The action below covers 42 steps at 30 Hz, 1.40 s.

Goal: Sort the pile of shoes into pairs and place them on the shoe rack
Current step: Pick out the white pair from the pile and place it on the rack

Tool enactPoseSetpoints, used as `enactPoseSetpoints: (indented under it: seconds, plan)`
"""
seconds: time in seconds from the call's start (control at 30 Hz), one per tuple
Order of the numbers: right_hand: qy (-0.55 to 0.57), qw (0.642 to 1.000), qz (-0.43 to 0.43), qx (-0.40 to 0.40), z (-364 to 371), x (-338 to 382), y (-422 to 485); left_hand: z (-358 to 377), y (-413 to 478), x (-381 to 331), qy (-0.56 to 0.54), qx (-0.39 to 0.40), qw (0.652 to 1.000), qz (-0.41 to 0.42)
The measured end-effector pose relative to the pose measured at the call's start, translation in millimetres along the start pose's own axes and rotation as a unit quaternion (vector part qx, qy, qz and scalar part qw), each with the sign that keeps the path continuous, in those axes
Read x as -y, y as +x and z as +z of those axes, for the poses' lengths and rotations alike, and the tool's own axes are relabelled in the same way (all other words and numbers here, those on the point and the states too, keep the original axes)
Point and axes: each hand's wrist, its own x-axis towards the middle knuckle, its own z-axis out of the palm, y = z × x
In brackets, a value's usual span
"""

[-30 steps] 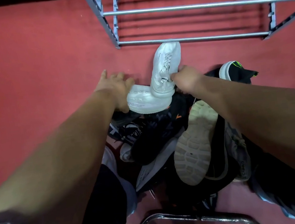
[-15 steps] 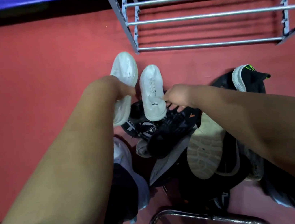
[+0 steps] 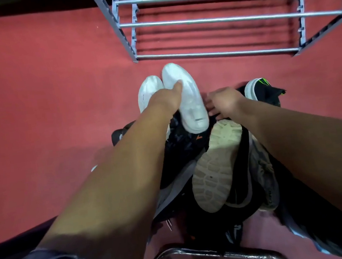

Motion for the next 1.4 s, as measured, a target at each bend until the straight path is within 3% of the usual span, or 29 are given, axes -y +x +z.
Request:
enactPoseSetpoints:
  seconds: [0.07, 0.2, 0.27, 0.37, 0.5, 0.73, 1.0, 1.2, 1.4]
  plan:
    - [-0.024, 0.999, -0.023, 0.0, 1.2, -2.5, 0.3, -0.5, 7.7, 8.3, 0.002, -0.049, 0.999, 0.014]
    - [-0.181, 0.979, -0.093, -0.021, 8.4, 6.9, -3.9, -8.0, 8.8, 27.8, 0.193, -0.175, 0.964, 0.048]
    - [-0.212, 0.969, -0.122, -0.04, 16.6, 11.7, -3.8, -5.1, 9.8, 36.3, 0.256, -0.151, 0.955, -0.006]
    - [-0.222, 0.964, -0.138, -0.056, 30.8, 14.6, -5.9, 5.6, 18.0, 50.6, 0.24, -0.103, 0.961, -0.086]
    - [-0.282, 0.954, -0.098, 0.014, 46.6, 10.5, -11.1, 11.4, 25.1, 62.3, 0.234, -0.124, 0.964, -0.039]
    - [-0.371, 0.926, -0.071, -0.02, 58.0, 15.7, -13.2, -13.7, 20.4, 67.8, 0.221, -0.018, 0.975, -0.008]
    - [-0.319, 0.941, -0.089, -0.065, 59.0, 13.2, -15.7, 1.8, 5.7, 88.8, 0.124, -0.127, 0.982, 0.07]
    - [-0.152, 0.977, -0.112, -0.096, 47.7, 8.1, -20.7, -4.0, 3.6, 80.5, 0.046, -0.191, 0.976, 0.088]
    - [-0.08, 0.968, -0.187, -0.149, 30.5, 0.0, -31.4, -9.0, 4.6, 71.1, -0.062, -0.234, 0.963, 0.12]
